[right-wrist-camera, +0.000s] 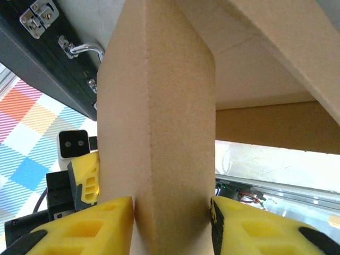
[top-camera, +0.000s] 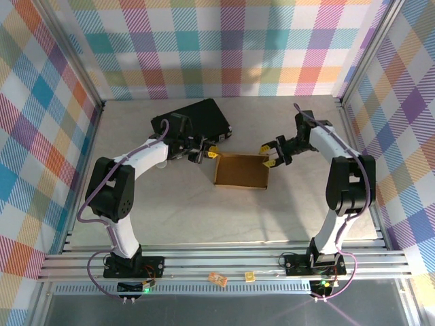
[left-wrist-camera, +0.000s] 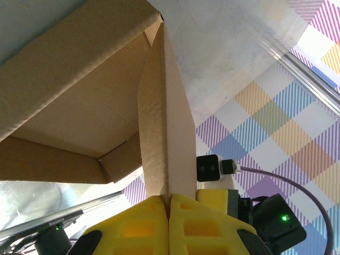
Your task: Fold the paper box
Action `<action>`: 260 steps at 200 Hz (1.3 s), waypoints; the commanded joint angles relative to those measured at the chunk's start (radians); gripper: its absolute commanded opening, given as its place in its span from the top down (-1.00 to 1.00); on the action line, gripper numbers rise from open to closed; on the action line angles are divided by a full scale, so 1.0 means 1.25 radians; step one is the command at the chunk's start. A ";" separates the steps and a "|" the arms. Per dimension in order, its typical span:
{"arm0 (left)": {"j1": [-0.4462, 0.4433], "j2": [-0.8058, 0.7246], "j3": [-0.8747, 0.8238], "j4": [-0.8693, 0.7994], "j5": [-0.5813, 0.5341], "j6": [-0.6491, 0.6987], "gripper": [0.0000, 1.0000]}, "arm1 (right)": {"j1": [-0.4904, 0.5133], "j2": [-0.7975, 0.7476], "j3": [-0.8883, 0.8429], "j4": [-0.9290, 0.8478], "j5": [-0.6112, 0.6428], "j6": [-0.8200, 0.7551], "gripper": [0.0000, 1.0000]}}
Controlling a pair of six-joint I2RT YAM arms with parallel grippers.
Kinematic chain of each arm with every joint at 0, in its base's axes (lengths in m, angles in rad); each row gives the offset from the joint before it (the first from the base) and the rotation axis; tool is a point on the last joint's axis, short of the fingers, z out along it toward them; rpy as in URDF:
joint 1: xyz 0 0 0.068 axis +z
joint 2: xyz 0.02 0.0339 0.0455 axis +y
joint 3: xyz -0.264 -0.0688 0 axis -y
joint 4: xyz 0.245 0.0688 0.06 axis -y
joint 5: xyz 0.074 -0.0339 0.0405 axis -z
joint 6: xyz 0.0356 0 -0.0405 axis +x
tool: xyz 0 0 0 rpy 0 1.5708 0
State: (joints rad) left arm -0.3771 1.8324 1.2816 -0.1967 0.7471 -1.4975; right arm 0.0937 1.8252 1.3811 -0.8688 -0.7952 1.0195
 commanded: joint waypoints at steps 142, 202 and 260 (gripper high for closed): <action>-0.046 -0.036 -0.067 -0.277 -0.109 0.414 0.33 | 0.070 -0.066 -0.115 0.042 0.282 -0.341 0.55; -0.071 -0.002 -0.056 -0.375 -0.178 0.531 0.19 | 0.108 -0.061 -0.125 0.018 0.355 -0.384 0.48; -0.089 0.017 -0.062 -0.409 -0.251 0.592 0.20 | 0.122 -0.055 -0.140 0.016 0.373 -0.407 0.42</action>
State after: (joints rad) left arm -0.4774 1.8343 1.2179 -0.6411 0.5018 -0.8131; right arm 0.2352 1.7653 1.2098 -0.8253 -0.3538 0.5518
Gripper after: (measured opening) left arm 0.405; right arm 0.283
